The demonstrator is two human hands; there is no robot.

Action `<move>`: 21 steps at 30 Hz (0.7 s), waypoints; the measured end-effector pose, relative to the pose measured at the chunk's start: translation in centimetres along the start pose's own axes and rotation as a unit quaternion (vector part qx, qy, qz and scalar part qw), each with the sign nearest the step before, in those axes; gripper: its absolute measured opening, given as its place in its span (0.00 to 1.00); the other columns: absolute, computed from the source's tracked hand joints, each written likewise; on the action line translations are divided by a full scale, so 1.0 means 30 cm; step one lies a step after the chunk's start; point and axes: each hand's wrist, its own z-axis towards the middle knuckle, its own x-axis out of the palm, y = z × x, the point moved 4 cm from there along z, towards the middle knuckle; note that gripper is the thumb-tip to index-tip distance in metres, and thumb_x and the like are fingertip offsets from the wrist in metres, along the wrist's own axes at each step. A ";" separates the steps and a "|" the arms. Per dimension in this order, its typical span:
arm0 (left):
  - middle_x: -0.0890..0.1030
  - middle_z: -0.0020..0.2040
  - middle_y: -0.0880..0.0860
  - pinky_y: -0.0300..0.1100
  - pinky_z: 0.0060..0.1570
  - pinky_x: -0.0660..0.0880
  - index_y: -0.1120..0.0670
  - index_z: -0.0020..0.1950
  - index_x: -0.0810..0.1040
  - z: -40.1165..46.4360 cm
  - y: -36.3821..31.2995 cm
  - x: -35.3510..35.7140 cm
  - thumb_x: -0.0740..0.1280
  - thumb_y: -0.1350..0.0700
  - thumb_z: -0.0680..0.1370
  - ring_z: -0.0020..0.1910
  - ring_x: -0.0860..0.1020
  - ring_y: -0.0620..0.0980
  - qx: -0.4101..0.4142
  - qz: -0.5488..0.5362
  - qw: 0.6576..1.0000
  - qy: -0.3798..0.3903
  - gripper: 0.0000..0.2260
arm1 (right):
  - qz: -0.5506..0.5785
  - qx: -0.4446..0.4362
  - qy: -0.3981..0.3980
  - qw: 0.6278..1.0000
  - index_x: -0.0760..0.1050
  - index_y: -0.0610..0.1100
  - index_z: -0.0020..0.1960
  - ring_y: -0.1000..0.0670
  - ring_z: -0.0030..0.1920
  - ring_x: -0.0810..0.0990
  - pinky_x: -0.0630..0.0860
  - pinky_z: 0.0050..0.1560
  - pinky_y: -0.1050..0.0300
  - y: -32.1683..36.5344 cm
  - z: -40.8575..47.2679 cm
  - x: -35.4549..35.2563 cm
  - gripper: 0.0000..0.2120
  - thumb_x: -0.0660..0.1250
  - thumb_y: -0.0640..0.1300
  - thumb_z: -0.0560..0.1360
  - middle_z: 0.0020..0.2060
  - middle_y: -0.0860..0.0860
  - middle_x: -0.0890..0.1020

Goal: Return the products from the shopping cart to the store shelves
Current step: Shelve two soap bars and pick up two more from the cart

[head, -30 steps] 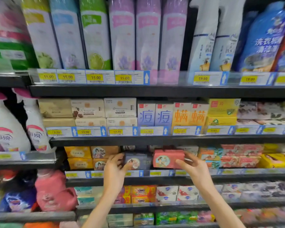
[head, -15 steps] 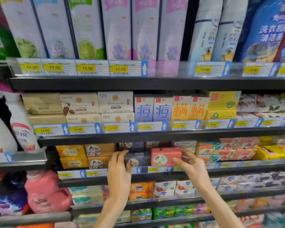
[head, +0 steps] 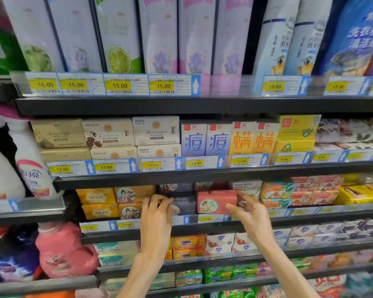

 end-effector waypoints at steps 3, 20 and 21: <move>0.79 0.55 0.48 0.48 0.62 0.72 0.52 0.57 0.84 0.004 0.012 -0.004 0.70 0.60 0.77 0.57 0.72 0.50 -0.006 -0.003 1.000 0.010 0.10 | -0.020 -0.019 -0.020 0.999 0.76 0.61 0.56 0.68 0.50 0.80 0.75 0.49 0.70 0.018 -0.011 0.018 0.17 0.77 0.49 0.71 0.48 0.66 0.82; 0.80 0.58 0.49 0.46 0.64 0.72 0.53 0.58 0.84 -0.021 0.022 -0.002 0.71 0.60 0.77 0.61 0.72 0.52 0.032 -0.022 0.999 0.011 0.10 | -0.247 -0.037 -0.090 0.964 0.67 0.52 0.50 0.53 0.41 0.77 0.71 0.39 0.59 0.027 -0.044 0.084 0.16 0.75 0.45 0.74 0.42 0.58 0.75; 0.80 0.57 0.49 0.47 0.63 0.72 0.53 0.57 0.84 -0.022 0.019 -0.004 0.71 0.60 0.77 0.61 0.72 0.52 0.034 -0.023 0.999 0.007 0.09 | -0.262 -0.054 -0.094 0.959 0.68 0.53 0.49 0.54 0.41 0.76 0.69 0.39 0.60 0.024 -0.041 0.090 0.16 0.75 0.44 0.73 0.44 0.57 0.73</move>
